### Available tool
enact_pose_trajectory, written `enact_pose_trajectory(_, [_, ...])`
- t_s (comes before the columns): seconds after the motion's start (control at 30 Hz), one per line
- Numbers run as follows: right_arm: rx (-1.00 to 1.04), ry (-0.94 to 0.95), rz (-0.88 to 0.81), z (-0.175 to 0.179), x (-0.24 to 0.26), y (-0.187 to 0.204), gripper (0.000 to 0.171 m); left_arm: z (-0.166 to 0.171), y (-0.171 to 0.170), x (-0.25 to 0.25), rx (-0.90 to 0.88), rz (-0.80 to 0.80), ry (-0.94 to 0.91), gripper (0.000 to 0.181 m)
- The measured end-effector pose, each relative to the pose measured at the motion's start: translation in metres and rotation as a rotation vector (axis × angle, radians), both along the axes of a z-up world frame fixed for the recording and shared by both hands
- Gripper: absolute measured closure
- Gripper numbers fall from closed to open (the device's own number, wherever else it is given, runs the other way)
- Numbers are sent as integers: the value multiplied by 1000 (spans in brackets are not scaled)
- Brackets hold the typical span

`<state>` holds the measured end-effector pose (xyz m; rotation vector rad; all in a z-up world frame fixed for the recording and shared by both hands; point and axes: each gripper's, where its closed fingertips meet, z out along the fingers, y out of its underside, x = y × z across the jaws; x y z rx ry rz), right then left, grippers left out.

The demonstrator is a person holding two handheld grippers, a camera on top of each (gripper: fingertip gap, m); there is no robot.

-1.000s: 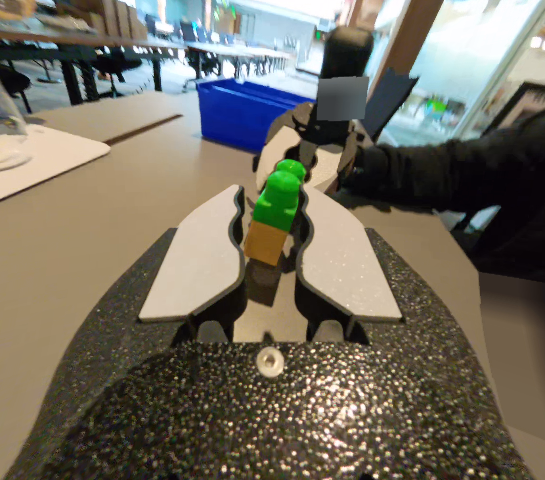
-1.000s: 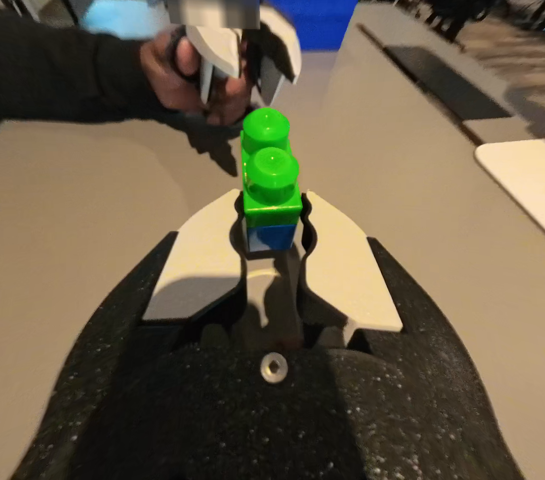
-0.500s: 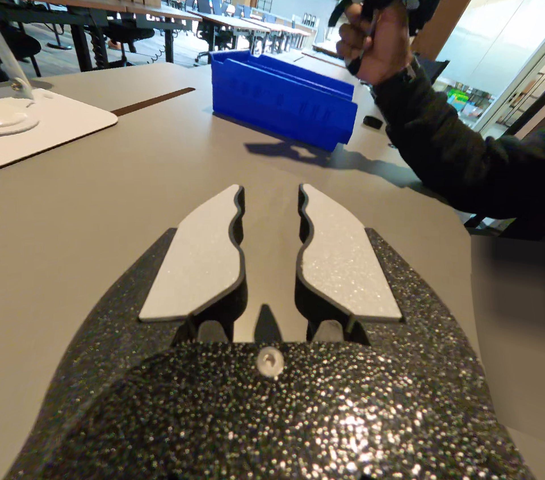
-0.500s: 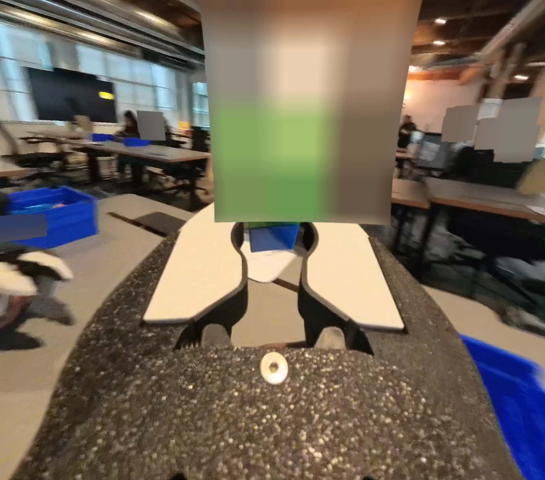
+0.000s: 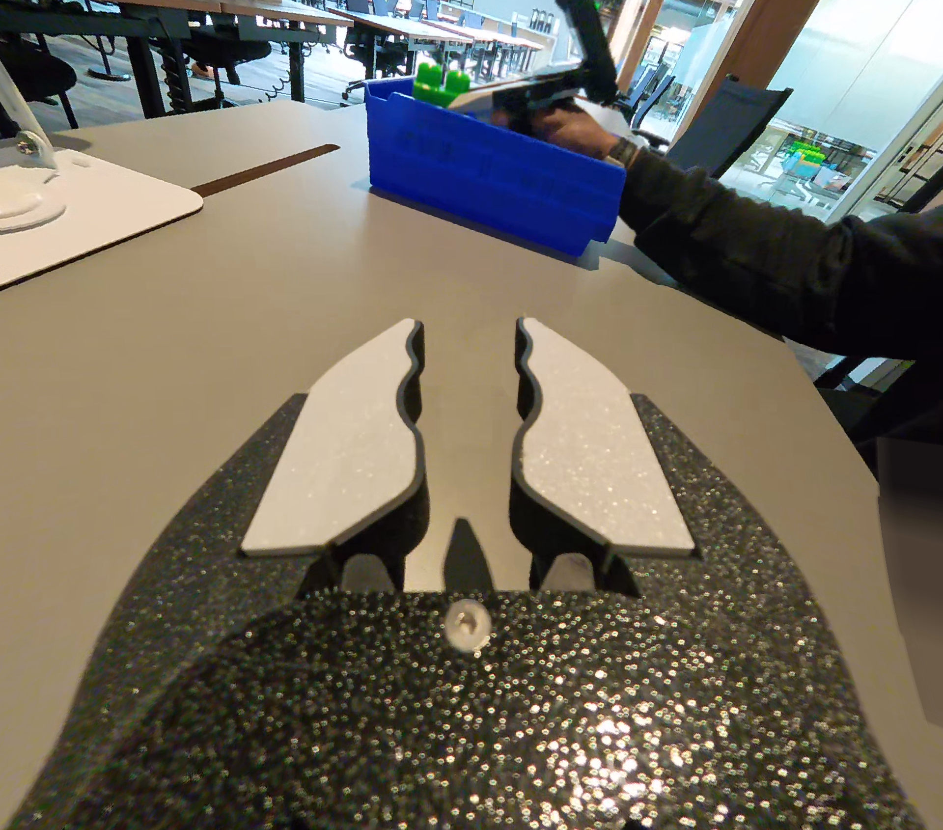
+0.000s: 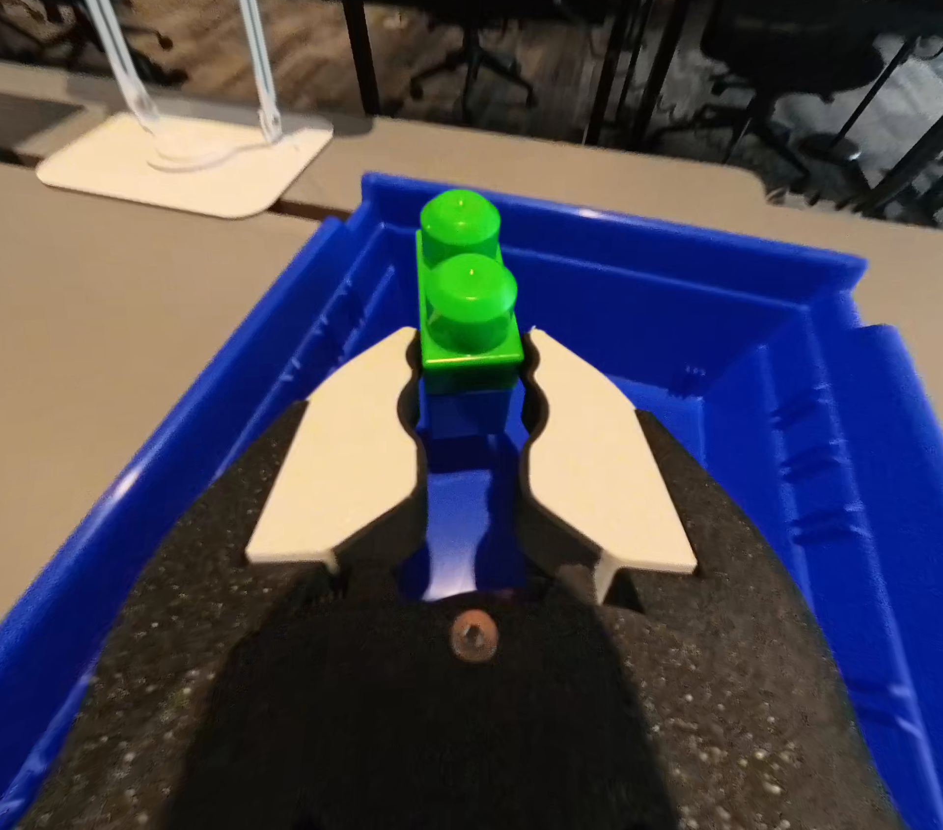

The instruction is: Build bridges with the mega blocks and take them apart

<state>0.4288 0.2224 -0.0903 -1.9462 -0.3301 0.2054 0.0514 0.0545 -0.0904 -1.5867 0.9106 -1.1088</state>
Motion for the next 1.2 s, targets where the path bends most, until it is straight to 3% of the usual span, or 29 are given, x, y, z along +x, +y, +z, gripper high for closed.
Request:
enact_pose_trajectory(0.27, [-256,-51,102,-52,-25,-4,133,-2,-1,2,6,-4,17,148])
enact_pose_trajectory(0.47, [-294,-25,127,-58,-32,-7,133,-3,-1,3,9,-3,31,148])
enact_pose_trajectory(0.83, [-287,-18,115,-38,-20,-19,102,-5,-2,4,16,-3,54,148])
enact_pose_trajectory(0.97, [-139,-31,18,8,3,-27,107,-5,-1,4,20,3,55,148])
enact_pose_trajectory(1.07, [196,76,-12,88,0,-41,124,-4,0,3,30,15,57,148])
enact_pose_trajectory(1.13, [441,142,97,144,-32,-73,148,-3,1,2,38,26,64,148])
enact_pose_trajectory(1.2, [602,155,286,178,-88,-114,166,-5,3,1,44,34,76,148])
